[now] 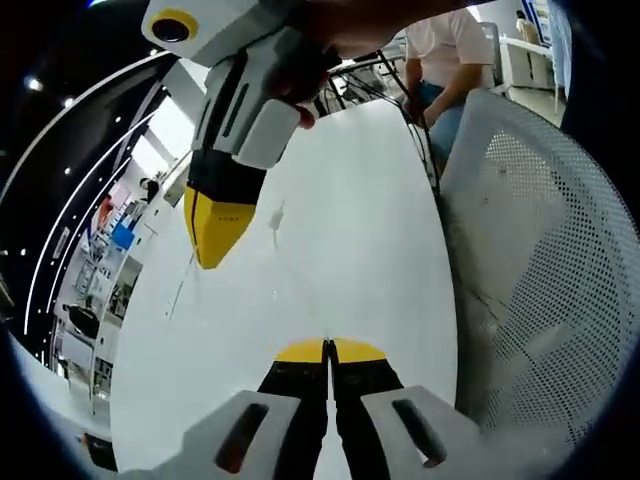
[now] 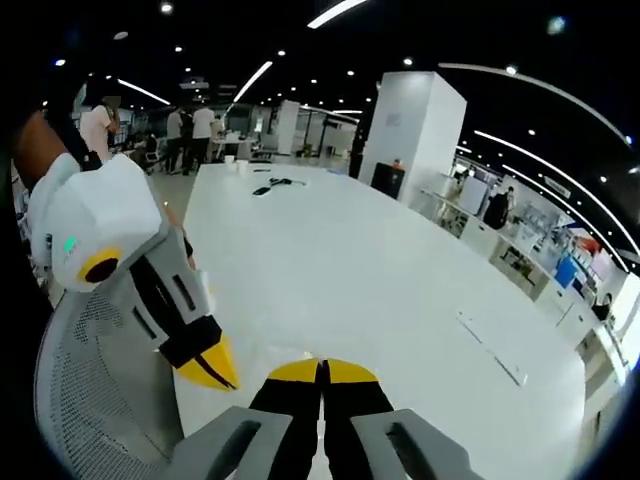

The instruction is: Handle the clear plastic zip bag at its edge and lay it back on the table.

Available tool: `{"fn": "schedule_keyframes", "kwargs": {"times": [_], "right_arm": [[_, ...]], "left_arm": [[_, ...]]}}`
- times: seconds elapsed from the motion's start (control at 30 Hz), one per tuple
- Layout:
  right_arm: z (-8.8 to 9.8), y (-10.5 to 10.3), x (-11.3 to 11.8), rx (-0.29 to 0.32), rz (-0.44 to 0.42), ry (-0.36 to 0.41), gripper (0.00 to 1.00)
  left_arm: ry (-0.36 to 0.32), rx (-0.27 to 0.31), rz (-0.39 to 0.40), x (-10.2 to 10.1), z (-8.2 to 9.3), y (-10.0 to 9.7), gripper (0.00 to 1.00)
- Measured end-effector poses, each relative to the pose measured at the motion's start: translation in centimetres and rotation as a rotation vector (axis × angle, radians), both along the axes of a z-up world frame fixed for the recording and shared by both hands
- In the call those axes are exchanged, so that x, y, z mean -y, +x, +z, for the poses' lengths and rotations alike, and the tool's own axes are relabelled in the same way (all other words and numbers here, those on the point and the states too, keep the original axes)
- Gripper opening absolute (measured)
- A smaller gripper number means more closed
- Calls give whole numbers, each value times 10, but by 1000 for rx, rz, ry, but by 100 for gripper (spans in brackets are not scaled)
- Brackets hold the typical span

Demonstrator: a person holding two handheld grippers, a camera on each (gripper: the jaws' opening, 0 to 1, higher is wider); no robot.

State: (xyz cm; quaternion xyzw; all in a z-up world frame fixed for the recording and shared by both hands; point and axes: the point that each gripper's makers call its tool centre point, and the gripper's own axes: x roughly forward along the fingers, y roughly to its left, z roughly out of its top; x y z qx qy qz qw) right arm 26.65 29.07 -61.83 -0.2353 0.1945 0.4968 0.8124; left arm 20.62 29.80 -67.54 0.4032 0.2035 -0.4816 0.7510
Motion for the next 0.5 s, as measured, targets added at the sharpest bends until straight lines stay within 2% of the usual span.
{"fn": "schedule_keyframes", "kwargs": {"times": [0.23, 0.5], "right_arm": [[-8, 0, 0, -22, -1, -4, 0], [-14, -3, 0, -23, 12, -37, 0]], "left_arm": [[-11, -19, 20, -4, -4, 4, 0], [17, 10, -13, -4, -6, 3, 0]]}}
